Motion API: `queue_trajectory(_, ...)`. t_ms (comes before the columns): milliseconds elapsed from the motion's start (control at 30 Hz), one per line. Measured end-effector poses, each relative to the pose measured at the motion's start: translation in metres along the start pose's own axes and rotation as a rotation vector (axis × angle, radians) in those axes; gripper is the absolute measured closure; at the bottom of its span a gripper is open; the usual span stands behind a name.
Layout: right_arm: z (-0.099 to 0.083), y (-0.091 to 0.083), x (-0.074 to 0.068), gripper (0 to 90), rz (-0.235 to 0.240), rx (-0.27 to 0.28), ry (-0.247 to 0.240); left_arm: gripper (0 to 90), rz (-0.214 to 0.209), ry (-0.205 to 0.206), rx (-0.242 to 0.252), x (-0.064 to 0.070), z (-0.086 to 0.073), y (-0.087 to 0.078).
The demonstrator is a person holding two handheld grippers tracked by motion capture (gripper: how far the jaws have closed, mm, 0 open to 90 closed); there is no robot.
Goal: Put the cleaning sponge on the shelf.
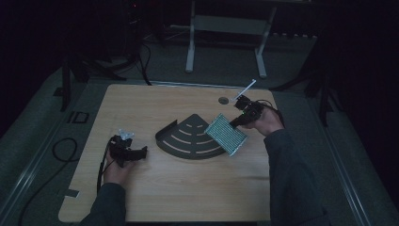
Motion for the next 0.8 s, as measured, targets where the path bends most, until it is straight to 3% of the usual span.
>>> queue_trajectory(800, 0.023, 0.012, 0.004, 89.8, -0.019, -0.021, 0.001, 7.0, 0.0, -0.003, 0.002, 0.0, 0.0, 0.0)
Point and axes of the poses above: each handheld gripper's, and its own axes: y roughly forward along the jaws, z roughly out of its top, x roughly to its right, the point moved 4 cm from there along y, roughly forward along the jaws, and after that the axes turned 10 degrees about -y, right-handed, at the moved point
